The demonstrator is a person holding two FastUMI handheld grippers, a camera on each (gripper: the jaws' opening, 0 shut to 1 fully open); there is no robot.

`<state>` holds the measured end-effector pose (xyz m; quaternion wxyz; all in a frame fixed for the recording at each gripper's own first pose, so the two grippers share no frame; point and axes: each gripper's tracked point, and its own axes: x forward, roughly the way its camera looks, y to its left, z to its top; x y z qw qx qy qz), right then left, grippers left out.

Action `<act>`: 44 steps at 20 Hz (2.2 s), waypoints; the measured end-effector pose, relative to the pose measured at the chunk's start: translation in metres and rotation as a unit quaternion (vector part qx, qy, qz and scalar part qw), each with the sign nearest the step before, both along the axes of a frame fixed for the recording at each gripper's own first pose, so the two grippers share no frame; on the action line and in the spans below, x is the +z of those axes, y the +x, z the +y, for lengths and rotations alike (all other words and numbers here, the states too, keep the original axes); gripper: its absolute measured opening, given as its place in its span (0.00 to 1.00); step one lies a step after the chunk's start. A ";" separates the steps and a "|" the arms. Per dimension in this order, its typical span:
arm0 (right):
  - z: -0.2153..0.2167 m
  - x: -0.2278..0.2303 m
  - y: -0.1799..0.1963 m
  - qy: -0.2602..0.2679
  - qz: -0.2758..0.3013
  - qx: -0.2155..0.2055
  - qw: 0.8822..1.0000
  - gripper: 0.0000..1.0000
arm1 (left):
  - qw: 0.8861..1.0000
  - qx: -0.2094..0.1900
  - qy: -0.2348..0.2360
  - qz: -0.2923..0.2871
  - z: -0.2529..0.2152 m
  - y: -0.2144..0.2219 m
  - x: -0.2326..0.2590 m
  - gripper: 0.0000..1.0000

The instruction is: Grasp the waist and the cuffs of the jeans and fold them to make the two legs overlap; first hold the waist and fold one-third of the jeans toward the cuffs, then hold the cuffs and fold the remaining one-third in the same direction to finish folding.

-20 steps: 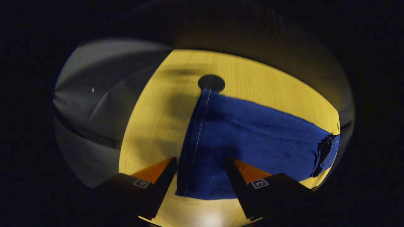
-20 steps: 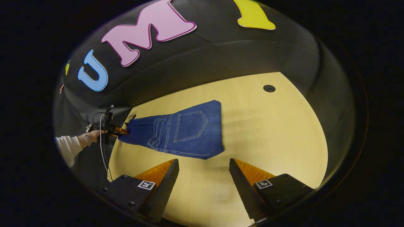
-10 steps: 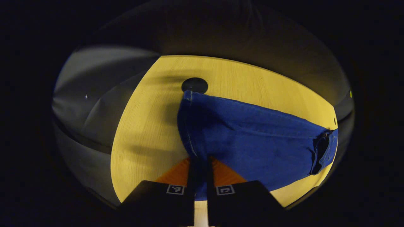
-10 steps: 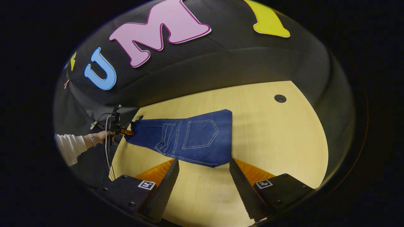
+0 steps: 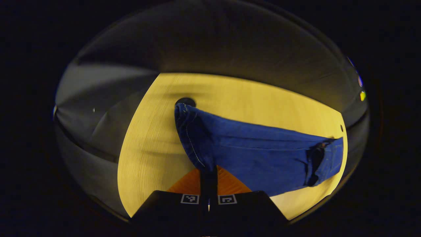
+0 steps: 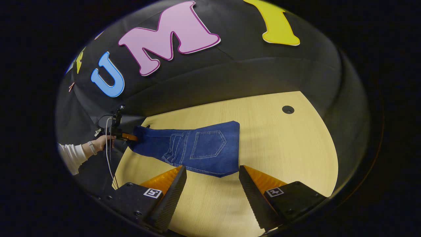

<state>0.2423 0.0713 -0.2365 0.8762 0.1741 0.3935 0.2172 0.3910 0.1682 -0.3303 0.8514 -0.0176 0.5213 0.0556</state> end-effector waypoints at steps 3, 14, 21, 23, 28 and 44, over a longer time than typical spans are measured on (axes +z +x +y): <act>-0.004 0.009 0.002 0.016 -0.006 -0.006 1.000 0.98 | 0.998 -0.026 -0.048 -0.042 -0.062 0.011 0.058 0.02; -0.069 0.035 -0.007 0.011 -0.058 -0.027 0.998 0.98 | 0.974 -0.186 -0.114 -0.062 -0.332 -0.007 0.117 0.06; -0.112 0.028 -0.031 -0.026 -0.074 -0.026 0.997 0.98 | 0.971 -0.231 -0.053 -0.001 -0.418 -0.026 -0.001 0.07; -0.119 0.024 -0.040 -0.041 -0.079 -0.021 0.996 0.98 | 0.970 -0.240 -0.028 -0.006 -0.421 -0.028 -0.014 0.10; -0.116 0.021 -0.058 -0.051 -0.085 -0.010 0.995 0.98 | 0.968 -0.247 -0.042 -0.002 -0.452 -0.064 -0.025 0.57; -0.081 0.186 -0.161 -0.081 -0.291 -0.129 0.945 0.97 | 0.933 -0.164 -0.007 -0.321 -0.331 -0.316 0.220 0.97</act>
